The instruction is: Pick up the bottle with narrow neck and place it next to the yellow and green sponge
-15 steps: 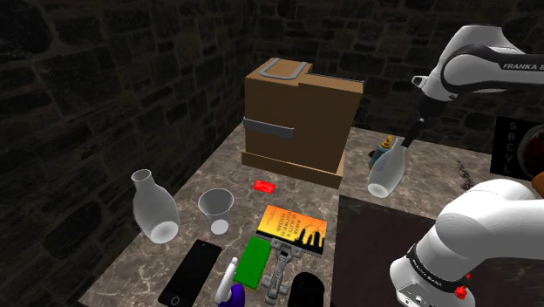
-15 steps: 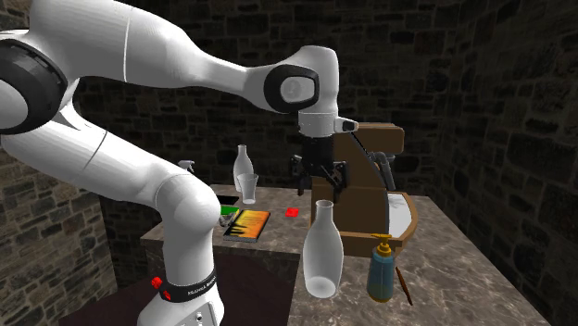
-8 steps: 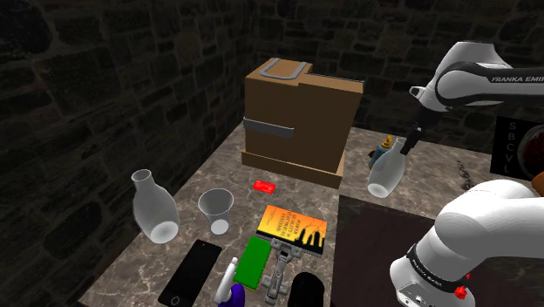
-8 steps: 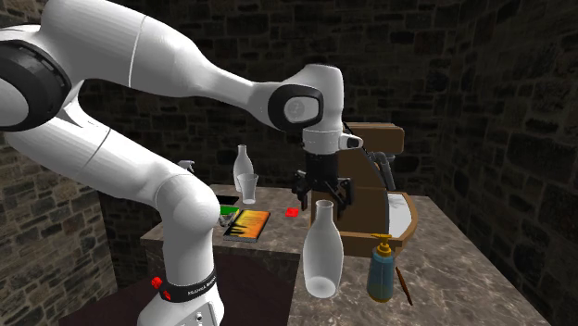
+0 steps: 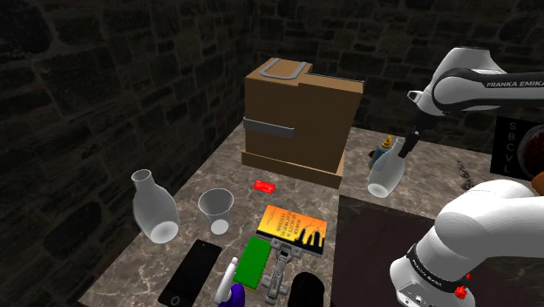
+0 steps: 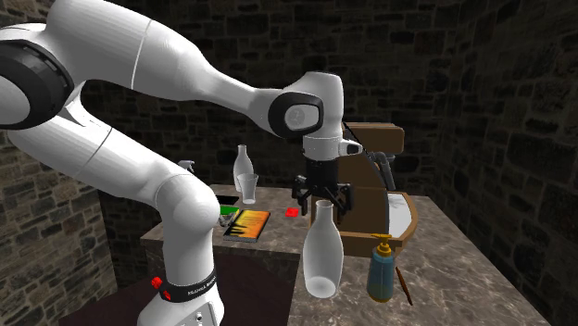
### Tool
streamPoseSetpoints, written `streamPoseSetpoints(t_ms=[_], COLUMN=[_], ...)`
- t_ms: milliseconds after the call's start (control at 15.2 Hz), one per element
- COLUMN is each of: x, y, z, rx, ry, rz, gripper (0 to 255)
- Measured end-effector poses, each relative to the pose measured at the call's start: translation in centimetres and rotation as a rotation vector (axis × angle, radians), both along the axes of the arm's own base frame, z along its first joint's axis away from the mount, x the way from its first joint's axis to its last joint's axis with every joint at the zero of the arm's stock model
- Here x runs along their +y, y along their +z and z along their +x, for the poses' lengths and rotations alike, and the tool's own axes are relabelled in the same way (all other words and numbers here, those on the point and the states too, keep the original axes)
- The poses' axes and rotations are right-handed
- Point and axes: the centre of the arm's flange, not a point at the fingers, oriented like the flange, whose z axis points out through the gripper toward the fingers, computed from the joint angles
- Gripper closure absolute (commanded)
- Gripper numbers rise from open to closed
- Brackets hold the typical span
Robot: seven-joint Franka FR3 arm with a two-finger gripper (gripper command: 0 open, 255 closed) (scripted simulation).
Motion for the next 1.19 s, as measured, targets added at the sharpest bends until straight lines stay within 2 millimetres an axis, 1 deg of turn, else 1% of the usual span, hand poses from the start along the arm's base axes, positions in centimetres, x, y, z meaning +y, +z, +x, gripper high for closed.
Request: streamPoseSetpoints(t_ms=[66, 726, 1188], x=[0.0, 0.0, 0.1], y=[0.0, 0.0, 3.0], z=[0.0, 0.0, 0.0], rx=[0.000, -0.001, 0.000], ry=[0.000, 0.000, 0.000], rz=[0.000, 0.000, 0.000], gripper=[255, 255, 255])
